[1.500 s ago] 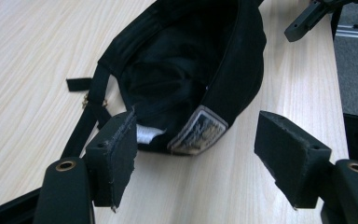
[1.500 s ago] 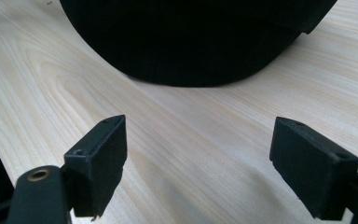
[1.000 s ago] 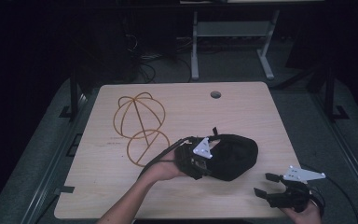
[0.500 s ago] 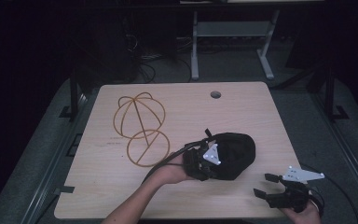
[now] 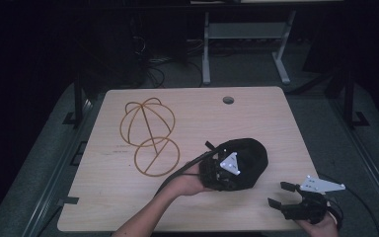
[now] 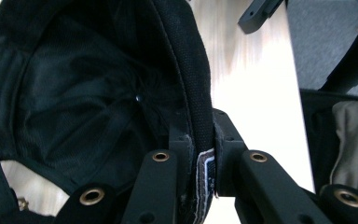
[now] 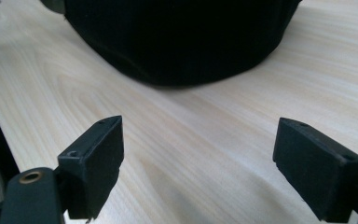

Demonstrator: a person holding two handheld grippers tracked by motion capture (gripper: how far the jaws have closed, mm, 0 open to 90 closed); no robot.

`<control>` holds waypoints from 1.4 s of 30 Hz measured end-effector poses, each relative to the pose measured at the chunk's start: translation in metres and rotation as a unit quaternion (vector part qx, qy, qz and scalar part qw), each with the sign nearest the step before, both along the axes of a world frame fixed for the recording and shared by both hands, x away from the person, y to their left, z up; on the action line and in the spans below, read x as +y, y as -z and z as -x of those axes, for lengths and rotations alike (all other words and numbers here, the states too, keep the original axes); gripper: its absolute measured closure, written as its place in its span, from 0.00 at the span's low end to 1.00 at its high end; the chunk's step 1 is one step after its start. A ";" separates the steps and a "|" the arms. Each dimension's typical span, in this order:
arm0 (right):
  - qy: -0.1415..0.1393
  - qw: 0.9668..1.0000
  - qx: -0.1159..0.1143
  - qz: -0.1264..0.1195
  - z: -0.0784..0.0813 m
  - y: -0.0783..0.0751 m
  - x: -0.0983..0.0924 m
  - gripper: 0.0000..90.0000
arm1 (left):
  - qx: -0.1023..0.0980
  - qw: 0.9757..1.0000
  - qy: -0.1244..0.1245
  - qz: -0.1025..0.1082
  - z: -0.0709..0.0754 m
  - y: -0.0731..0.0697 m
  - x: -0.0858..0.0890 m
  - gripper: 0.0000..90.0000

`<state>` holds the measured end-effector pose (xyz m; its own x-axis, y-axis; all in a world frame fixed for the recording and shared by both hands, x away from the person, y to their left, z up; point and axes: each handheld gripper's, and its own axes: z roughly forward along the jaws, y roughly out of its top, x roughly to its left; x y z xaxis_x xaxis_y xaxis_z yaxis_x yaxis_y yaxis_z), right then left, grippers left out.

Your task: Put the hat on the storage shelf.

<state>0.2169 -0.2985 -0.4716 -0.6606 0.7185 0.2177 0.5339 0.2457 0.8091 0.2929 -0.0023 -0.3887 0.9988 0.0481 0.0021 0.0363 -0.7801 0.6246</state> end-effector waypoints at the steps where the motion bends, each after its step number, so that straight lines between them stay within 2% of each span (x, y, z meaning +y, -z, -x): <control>1: 0.000 1.000 0.000 0.000 0.000 0.000 0.000 0.17 | 0.000 1.000 0.000 0.000 0.000 0.000 0.000 0.90; 4: 0.007 1.000 -0.008 -0.018 0.001 -0.001 -0.001 0.16 | 0.011 1.000 -0.004 0.023 -0.003 -0.007 0.001 0.90; 6: 0.007 1.000 -0.010 -0.022 0.000 -0.002 -0.001 0.16 | 0.022 0.999 -0.008 0.040 -0.006 -0.014 0.002 0.90; 11: 0.006 0.999 -0.022 -0.028 0.002 -0.007 0.002 0.16 | 0.029 0.997 -0.018 0.068 -0.009 -0.026 0.006 0.90; 13: 0.001 0.999 -0.028 -0.044 0.002 -0.010 0.005 0.16 | 0.040 0.995 -0.021 0.088 -0.012 -0.032 0.010 0.90; 15: 0.000 0.998 -0.031 -0.047 0.002 -0.011 0.006 0.16 | 0.044 0.994 -0.022 0.095 -0.013 -0.034 0.011 0.90; 17: -0.007 0.997 -0.033 -0.062 0.000 -0.015 0.011 0.16 | 0.049 0.992 -0.024 0.111 -0.016 -0.040 0.015 0.90; 18: -0.014 0.997 -0.040 -0.068 0.000 -0.019 0.015 0.16 | 0.056 0.991 -0.024 0.123 -0.017 -0.045 0.017 0.90; 19: -0.014 0.997 -0.040 -0.068 0.000 -0.019 0.015 0.16 | 0.056 0.991 -0.024 0.123 -0.017 -0.045 0.017 0.90; 21: -0.015 0.996 -0.057 -0.067 0.001 -0.025 0.021 0.16 | 0.065 0.987 -0.022 0.143 -0.017 -0.053 0.021 0.90; 29: -0.021 0.994 -0.084 -0.071 -0.001 -0.034 0.032 0.16 | 0.062 0.987 -0.008 0.145 -0.012 -0.062 0.018 0.90; 30: -0.017 0.993 -0.096 -0.072 0.000 -0.036 0.033 0.17 | 0.062 0.988 0.005 0.143 -0.009 -0.063 0.014 0.90; 31: -0.017 0.993 -0.096 -0.072 0.000 -0.036 0.033 0.17 | 0.062 0.988 0.005 0.143 -0.009 -0.063 0.014 0.90; 33: -0.014 0.991 -0.112 -0.069 0.001 -0.038 0.033 0.19 | 0.071 0.987 0.026 0.143 -0.004 -0.064 0.006 0.90; 35: -0.016 0.991 -0.115 -0.072 0.001 -0.038 0.033 0.20 | 0.070 0.987 0.035 0.140 -0.002 -0.064 0.003 0.90; 36: -0.019 0.990 -0.119 -0.071 0.002 -0.038 0.033 0.24 | 0.067 0.987 0.051 0.136 0.003 -0.066 -0.004 0.90; 37: -0.019 0.990 -0.119 -0.071 0.002 -0.038 0.033 0.24 | 0.067 0.987 0.051 0.136 0.003 -0.066 -0.004 0.90; 38: -0.026 0.989 -0.130 -0.071 0.005 -0.039 0.032 0.33 | 0.063 0.987 0.071 0.129 0.009 -0.069 -0.012 0.90; 39: -0.026 0.989 -0.130 -0.071 0.005 -0.039 0.032 0.33 | 0.063 0.987 0.071 0.129 0.009 -0.069 -0.012 0.90; 41: -0.037 0.987 -0.141 -0.070 0.008 -0.040 0.029 0.46 | 0.057 0.986 0.093 0.124 0.016 -0.073 -0.020 0.91; 42: -0.038 0.986 -0.144 -0.074 0.009 -0.041 0.028 0.58 | 0.054 0.986 0.100 0.122 0.018 -0.074 -0.022 0.91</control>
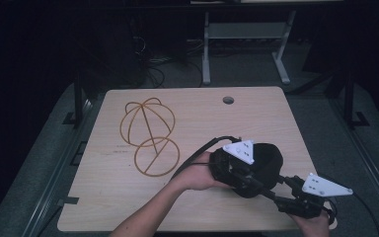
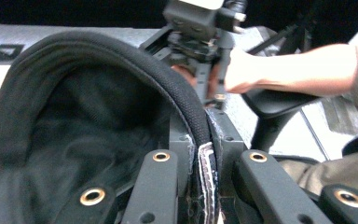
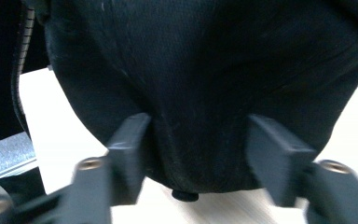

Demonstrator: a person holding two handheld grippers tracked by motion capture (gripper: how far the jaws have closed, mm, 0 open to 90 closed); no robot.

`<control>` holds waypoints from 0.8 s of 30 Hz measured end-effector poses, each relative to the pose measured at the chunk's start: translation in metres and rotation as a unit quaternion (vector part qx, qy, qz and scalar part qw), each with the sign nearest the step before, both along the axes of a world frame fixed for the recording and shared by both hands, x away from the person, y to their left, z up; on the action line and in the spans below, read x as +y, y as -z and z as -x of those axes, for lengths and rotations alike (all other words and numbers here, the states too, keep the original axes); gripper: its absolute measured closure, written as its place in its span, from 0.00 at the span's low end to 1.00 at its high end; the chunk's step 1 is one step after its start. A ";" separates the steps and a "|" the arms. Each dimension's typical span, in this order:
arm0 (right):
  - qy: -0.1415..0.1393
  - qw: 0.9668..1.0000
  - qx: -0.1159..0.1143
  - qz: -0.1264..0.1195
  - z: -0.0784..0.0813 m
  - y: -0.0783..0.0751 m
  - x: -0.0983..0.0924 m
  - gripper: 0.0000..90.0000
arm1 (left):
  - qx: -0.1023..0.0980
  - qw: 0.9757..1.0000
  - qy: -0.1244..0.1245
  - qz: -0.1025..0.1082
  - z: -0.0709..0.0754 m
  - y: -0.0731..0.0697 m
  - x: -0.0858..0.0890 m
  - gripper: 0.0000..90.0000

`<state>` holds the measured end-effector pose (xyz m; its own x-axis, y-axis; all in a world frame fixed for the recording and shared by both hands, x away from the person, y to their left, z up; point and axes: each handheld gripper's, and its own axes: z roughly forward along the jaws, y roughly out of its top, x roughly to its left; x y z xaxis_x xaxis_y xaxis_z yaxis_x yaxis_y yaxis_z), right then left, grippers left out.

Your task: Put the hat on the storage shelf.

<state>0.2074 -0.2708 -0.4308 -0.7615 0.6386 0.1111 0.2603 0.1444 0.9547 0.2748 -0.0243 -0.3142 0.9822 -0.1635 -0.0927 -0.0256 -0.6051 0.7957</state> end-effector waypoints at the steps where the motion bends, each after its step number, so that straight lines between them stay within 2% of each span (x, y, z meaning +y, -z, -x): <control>1: -0.004 1.000 -0.007 -0.005 0.002 -0.001 -0.001 0.70 | -0.008 1.000 0.003 -0.003 0.003 -0.002 -0.002 0.90; 2: -0.007 0.999 -0.032 -0.013 0.006 -0.004 -0.005 0.87 | -0.016 1.000 0.005 -0.004 0.006 -0.004 -0.003 0.90; 3: -0.007 0.999 -0.032 -0.013 0.006 -0.004 -0.005 0.87 | -0.016 1.000 0.005 -0.004 0.006 -0.004 -0.003 0.91; 4: -0.010 0.999 -0.033 -0.019 0.007 -0.006 -0.006 0.94 | -0.017 1.000 0.004 0.001 0.007 -0.006 -0.002 0.91; 6: -0.011 0.999 -0.037 -0.026 0.008 -0.008 -0.008 0.97 | -0.019 1.000 0.002 0.002 0.008 -0.007 -0.001 0.91; 9: -0.009 0.999 -0.035 -0.023 0.008 -0.010 -0.008 0.98 | -0.019 1.000 0.000 0.002 0.007 -0.007 0.001 0.91; 12: -0.003 0.999 -0.036 -0.018 0.008 -0.012 -0.005 0.98 | -0.019 1.000 -0.013 0.008 0.005 -0.007 0.007 0.90; 13: -0.003 0.999 -0.031 -0.013 0.009 -0.013 -0.004 0.98 | -0.019 1.000 -0.013 0.008 0.005 -0.007 0.007 0.89; 14: -0.001 0.999 -0.034 -0.008 0.009 -0.014 -0.004 0.98 | -0.028 0.999 -0.020 0.007 0.006 -0.006 0.010 0.87; 16: 0.000 0.999 -0.037 -0.001 0.009 -0.017 -0.004 0.98 | -0.029 0.999 -0.027 0.004 0.006 -0.003 0.014 0.82; 20: 0.003 0.999 -0.034 0.000 0.007 -0.019 -0.006 0.98 | -0.032 0.999 -0.040 0.001 0.004 0.000 0.020 0.76; 21: 0.001 0.999 -0.036 0.011 0.005 -0.021 -0.008 0.98 | -0.034 0.998 -0.046 0.000 0.004 0.000 0.023 0.67; 22: 0.001 0.999 -0.038 0.017 0.005 -0.023 -0.008 0.98 | -0.039 0.997 -0.066 0.004 0.003 0.000 0.030 0.63; 24: -0.001 0.999 -0.039 0.023 0.005 -0.026 -0.010 0.98 | -0.046 0.995 -0.085 0.014 0.003 -0.001 0.039 0.52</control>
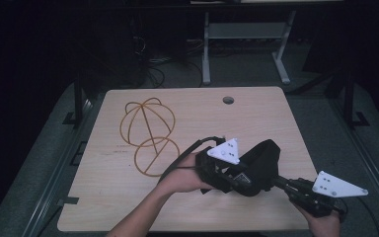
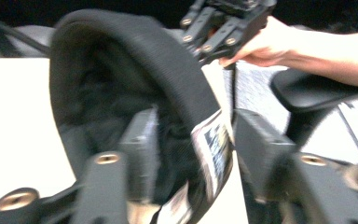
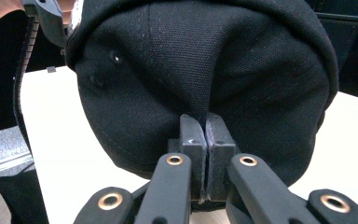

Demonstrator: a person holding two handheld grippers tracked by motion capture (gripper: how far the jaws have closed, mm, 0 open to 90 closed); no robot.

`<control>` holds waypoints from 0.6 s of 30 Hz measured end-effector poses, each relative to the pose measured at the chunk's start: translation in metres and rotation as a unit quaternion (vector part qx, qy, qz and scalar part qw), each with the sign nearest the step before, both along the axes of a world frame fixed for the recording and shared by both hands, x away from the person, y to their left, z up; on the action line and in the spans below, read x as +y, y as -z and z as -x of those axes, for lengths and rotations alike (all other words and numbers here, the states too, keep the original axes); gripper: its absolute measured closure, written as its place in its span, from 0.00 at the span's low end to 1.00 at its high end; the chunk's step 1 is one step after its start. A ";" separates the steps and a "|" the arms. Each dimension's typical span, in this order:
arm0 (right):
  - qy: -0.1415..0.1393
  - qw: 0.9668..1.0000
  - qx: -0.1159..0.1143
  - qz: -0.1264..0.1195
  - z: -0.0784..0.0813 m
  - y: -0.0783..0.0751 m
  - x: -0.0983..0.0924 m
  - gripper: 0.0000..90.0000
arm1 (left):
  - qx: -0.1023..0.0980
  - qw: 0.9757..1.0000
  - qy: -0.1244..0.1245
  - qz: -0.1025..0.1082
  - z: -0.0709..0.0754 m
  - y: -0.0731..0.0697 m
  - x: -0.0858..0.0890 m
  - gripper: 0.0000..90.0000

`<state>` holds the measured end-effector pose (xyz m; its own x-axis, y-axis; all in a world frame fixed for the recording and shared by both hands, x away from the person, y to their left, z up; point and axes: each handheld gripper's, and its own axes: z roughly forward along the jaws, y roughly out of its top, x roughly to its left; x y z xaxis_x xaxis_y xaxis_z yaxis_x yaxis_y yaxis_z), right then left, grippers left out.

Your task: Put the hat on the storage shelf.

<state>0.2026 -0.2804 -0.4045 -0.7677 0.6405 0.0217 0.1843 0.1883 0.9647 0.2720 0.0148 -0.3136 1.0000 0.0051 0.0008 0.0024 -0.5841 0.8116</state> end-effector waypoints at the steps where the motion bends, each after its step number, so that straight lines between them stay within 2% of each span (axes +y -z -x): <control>1: 0.000 1.000 0.000 0.000 0.000 0.000 0.000 0.98 | 0.000 1.000 0.000 0.000 0.000 0.000 0.000 0.50; 2: -0.001 1.000 -0.003 0.005 -0.001 -0.005 -0.003 0.98 | -0.005 1.000 -0.007 0.005 0.002 0.000 0.011 0.49; 3: -0.001 1.000 -0.003 0.005 -0.001 -0.005 -0.003 0.98 | -0.005 1.000 -0.007 0.005 0.002 0.000 0.011 0.47; 4: -0.002 1.000 -0.006 0.008 -0.004 -0.009 -0.006 0.98 | -0.006 1.000 -0.017 0.004 0.003 0.002 0.020 0.46; 9: 0.001 1.000 -0.007 0.017 -0.010 -0.017 -0.012 0.98 | -0.017 0.999 -0.036 -0.003 0.006 0.009 0.036 0.42; 11: 0.000 1.000 -0.006 0.025 -0.012 -0.020 -0.014 0.98 | -0.015 0.999 -0.046 -0.007 0.007 0.019 0.048 0.41; 13: 0.002 1.000 -0.004 0.028 -0.013 -0.021 -0.016 0.98 | -0.016 0.999 -0.050 -0.009 0.007 0.022 0.050 0.40; 15: 0.001 1.000 0.004 0.031 -0.017 -0.024 -0.020 0.98 | -0.017 0.998 -0.061 -0.018 0.007 0.030 0.056 0.39; 18: 0.000 1.000 0.009 0.030 -0.022 -0.026 -0.024 0.98 | -0.026 0.996 -0.079 -0.020 0.008 0.043 0.066 0.38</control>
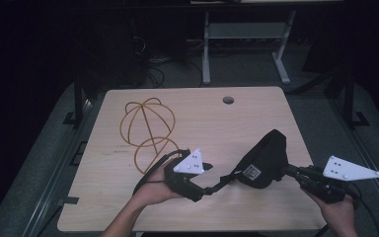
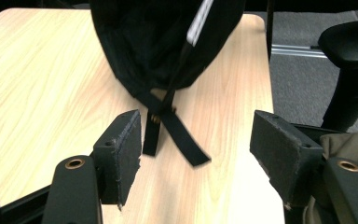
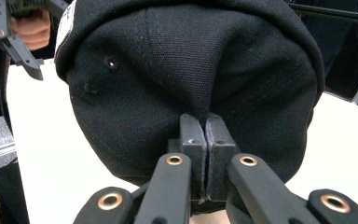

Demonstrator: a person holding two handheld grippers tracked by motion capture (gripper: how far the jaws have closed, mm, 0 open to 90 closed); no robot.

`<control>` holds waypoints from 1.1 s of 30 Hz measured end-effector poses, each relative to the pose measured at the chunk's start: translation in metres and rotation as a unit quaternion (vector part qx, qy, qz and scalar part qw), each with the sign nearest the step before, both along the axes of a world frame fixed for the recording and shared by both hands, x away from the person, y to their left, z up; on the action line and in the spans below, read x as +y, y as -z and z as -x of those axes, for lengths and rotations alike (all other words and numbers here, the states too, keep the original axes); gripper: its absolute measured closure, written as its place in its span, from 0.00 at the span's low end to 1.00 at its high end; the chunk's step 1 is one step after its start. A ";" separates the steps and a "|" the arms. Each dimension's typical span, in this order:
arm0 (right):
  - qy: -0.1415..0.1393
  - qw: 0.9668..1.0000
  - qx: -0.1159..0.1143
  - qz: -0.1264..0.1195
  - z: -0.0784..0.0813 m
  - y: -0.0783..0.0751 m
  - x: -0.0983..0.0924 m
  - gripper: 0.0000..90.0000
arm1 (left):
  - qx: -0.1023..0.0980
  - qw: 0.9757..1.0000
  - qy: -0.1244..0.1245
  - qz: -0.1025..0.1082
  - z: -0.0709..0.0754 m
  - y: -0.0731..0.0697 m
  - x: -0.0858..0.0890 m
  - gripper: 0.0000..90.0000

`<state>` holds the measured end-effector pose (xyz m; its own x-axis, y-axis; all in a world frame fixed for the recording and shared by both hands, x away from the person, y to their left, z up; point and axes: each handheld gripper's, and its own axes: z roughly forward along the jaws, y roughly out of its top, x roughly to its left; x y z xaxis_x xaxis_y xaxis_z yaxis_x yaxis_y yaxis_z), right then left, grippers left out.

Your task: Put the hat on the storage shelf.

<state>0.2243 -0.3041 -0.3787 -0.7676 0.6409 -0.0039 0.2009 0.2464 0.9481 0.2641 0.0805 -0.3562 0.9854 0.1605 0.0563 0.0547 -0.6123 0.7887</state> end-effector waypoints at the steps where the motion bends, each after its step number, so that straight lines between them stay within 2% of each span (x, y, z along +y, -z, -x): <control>1: 0.000 1.000 0.000 0.000 0.000 0.000 0.000 0.98 | 0.000 1.000 0.000 0.000 0.000 0.000 0.000 0.38; 2: 0.002 1.000 0.002 0.000 -0.002 -0.001 -0.002 0.98 | 0.003 1.000 -0.009 0.000 0.000 0.007 0.005 0.38; 5: 0.002 1.000 0.004 -0.003 -0.002 -0.001 -0.003 0.98 | 0.006 1.000 -0.020 -0.003 0.000 0.014 0.009 0.36; 6: 0.003 1.000 0.008 -0.003 -0.004 0.000 -0.003 0.98 | 0.008 1.000 -0.029 -0.007 0.000 0.021 0.013 0.34; 9: 0.005 1.000 0.013 -0.002 -0.005 0.002 -0.003 0.98 | 0.013 0.999 -0.029 -0.006 0.001 0.028 0.018 0.33; 14: 0.007 1.000 0.017 -0.005 -0.006 0.004 -0.003 0.98 | 0.023 0.999 -0.045 -0.002 0.002 0.046 0.030 0.32; 18: 0.006 1.000 0.017 -0.008 -0.011 0.001 -0.003 0.98 | 0.020 0.998 -0.050 -0.028 0.003 0.058 0.035 0.31; 23: 0.003 1.000 0.015 -0.011 -0.011 -0.003 -0.002 0.98 | 0.018 0.998 -0.057 -0.027 0.005 0.062 0.036 0.30; 27: 0.003 1.000 0.014 -0.015 -0.014 -0.007 -0.004 0.98 | 0.026 0.998 -0.061 -0.023 0.005 0.067 0.037 0.30; 33: -0.001 1.000 0.007 -0.018 -0.018 -0.017 -0.006 0.98 | 0.025 0.997 -0.064 -0.022 0.006 0.068 0.036 0.29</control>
